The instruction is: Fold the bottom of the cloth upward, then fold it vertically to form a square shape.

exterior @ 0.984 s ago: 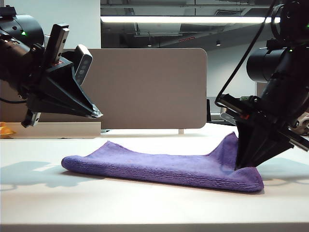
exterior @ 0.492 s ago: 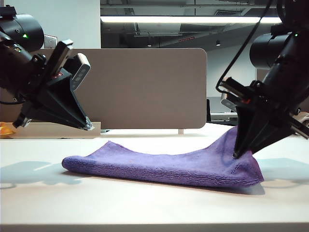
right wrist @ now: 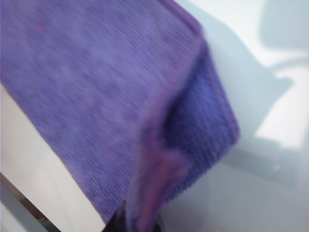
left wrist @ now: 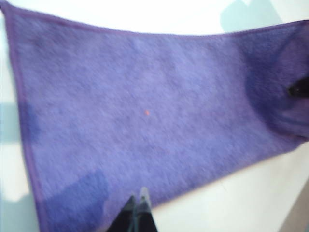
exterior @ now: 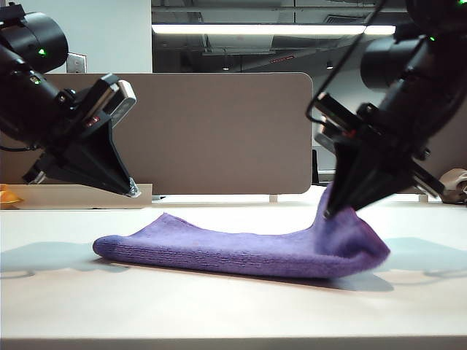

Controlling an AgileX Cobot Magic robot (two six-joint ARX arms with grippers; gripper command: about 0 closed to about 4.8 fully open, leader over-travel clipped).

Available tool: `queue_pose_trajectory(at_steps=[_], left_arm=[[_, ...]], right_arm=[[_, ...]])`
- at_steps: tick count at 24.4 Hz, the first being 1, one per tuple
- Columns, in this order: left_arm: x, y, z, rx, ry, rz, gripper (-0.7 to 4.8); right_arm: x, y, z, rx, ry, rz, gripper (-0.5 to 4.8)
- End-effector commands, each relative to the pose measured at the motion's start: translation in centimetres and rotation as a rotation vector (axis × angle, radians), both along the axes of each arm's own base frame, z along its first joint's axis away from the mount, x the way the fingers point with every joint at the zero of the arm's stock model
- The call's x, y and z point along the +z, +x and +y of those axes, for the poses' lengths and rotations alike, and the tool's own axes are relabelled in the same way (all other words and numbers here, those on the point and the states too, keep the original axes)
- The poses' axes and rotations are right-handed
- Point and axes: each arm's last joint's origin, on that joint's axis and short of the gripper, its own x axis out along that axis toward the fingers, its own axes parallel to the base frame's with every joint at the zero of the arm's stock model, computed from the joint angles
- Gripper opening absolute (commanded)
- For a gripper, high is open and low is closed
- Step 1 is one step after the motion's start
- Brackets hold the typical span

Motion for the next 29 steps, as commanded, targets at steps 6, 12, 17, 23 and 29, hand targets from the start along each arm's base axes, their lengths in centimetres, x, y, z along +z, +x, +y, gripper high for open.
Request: queue_pose_trajectory(at_steps=[6,12,17,23,29], left_arm=[[-2.5,1.3,-0.3,0.014,0.022,0.037,-0.06],[-2.5,1.9,-0.3,0.037,0.036,-0.003,-0.06],[-2.5,2.1,-0.4,0.04,0.029,-0.016,-0.06],[-2.4,2.0,-0.4,-0.011,-0.029,-0.007,-0.06],[-2.3,1.9,-0.4,-0.034,-0.057,0.007,-0.06]], right_arm=[[2.2,0.7,1.1,0.0,0.033,-0.048,0.3],[2.7,0.9,1.2,-0.007,0.066,-0.043,0.3],[3.1,0.9,2.2,-0.006,0.108,-0.052,0.3],[3.7,0.9,3.3,0.017,0.153,-0.072,0.3],[5.8,1.6,4.5,0.007,0.219,-0.116,0.29]])
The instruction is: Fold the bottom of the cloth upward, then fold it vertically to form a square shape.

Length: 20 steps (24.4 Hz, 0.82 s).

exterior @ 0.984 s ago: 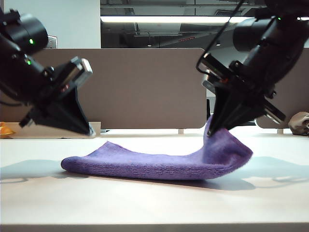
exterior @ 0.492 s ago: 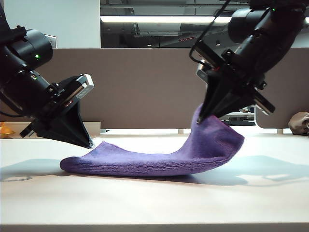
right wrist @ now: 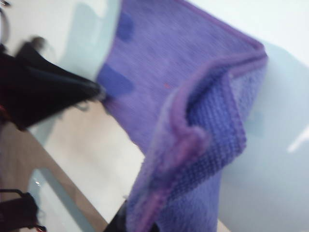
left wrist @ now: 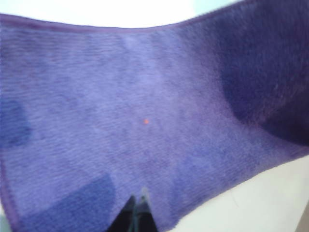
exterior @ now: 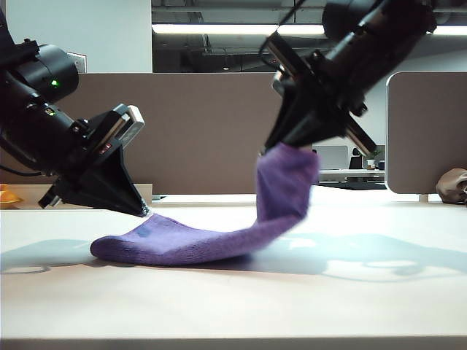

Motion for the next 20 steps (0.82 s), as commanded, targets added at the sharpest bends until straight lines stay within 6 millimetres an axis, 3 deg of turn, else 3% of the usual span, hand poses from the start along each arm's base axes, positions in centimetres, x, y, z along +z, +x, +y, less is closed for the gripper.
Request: queue_pose_trajectory(at_steps=[1,7,13,20], left_arm=[[0.2,0.0,0.0,-0.011,-0.013,-0.003,-0.06],[0.0,-0.3,0.0,-0.022,-0.016,0.029,-0.06],[0.1,-0.4,-0.1,-0.052,-0.06,0.057,-0.06],[0.4,-0.6,-0.1,-0.063,-0.078,0.055,-0.06]], right_arm=[[1.1,0.5,0.3,-0.016,0.045,-0.028,0.29],[1.1,0.5,1.1,-0.014,0.071,-0.035,0.18],[-0.1,0.4,3.7,0.028,0.089,-0.026,0.18],[-0.8,0.9,5.1,0.032,0.129,-0.031,0.17]])
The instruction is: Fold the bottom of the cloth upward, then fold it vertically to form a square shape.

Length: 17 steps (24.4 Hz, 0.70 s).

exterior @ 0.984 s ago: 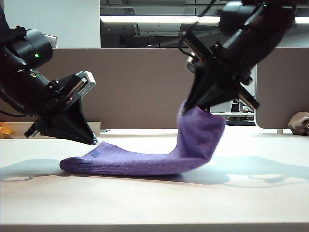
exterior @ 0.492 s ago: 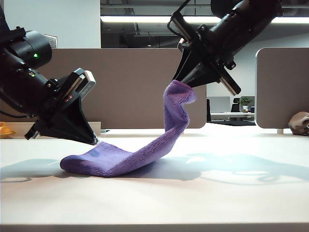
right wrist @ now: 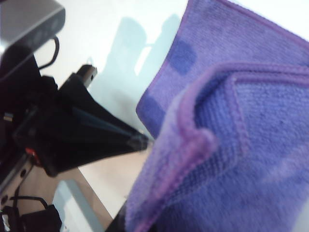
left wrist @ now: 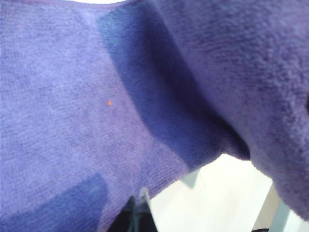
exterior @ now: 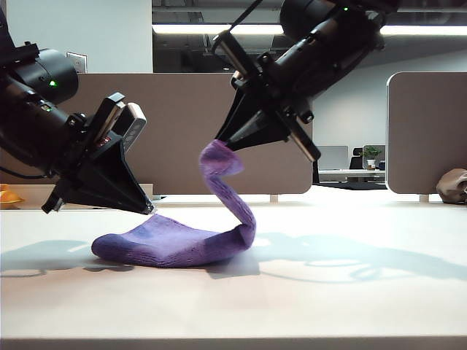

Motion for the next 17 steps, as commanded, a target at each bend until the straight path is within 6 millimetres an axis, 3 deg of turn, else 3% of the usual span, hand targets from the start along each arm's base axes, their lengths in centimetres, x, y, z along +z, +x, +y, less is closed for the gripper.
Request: queue_pose_trajectory(at_steps=[1,8,12,17], left_arm=[[0.6,0.0,0.0,-0.004,-0.013,-0.02,-0.06],[2.1,-0.4,0.4,0.009,-0.028,-0.067,-0.06],[3.5,-0.6,1.5,0.053,-0.041,-0.104,-0.06],[3.8,-0.5,3.6,0.115,-0.051,-0.083,-0.06]], right_arm=[[0.0,0.5,0.4,-0.003,0.04,-0.025,0.17],[-0.3,1.6,1.1,0.0,0.054,-0.025,0.17],[-0.4,2.5,1.8,0.008,0.07,-0.016,0.17],[-0.6,3.0,2.6,0.032,0.086,-0.01,0.17]])
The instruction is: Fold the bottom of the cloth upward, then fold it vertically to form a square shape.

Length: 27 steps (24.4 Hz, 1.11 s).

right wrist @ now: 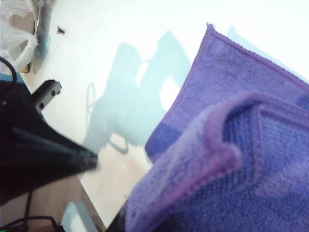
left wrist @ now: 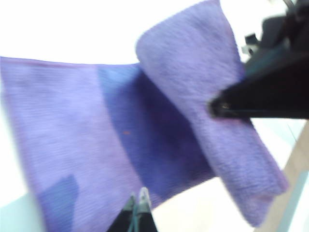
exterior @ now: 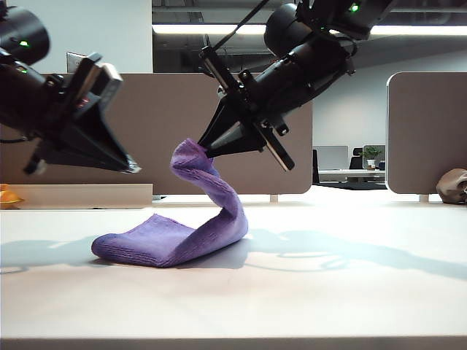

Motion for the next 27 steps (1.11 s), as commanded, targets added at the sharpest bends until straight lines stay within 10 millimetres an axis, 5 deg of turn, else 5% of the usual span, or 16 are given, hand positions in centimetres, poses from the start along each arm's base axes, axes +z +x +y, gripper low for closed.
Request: queue_pose_trajectory(at_steps=[1,27], left_arm=[[0.0,-0.1,1.1,0.021,-0.017,0.029,-0.06],[0.9,-0.8,1.1,0.021,-0.014,0.022,-0.06]], right_arm=[[-0.1,0.0,1.2,0.034,0.027,-0.008,0.17],[-3.2,1.8,5.8,0.096,0.072,0.035,0.17]])
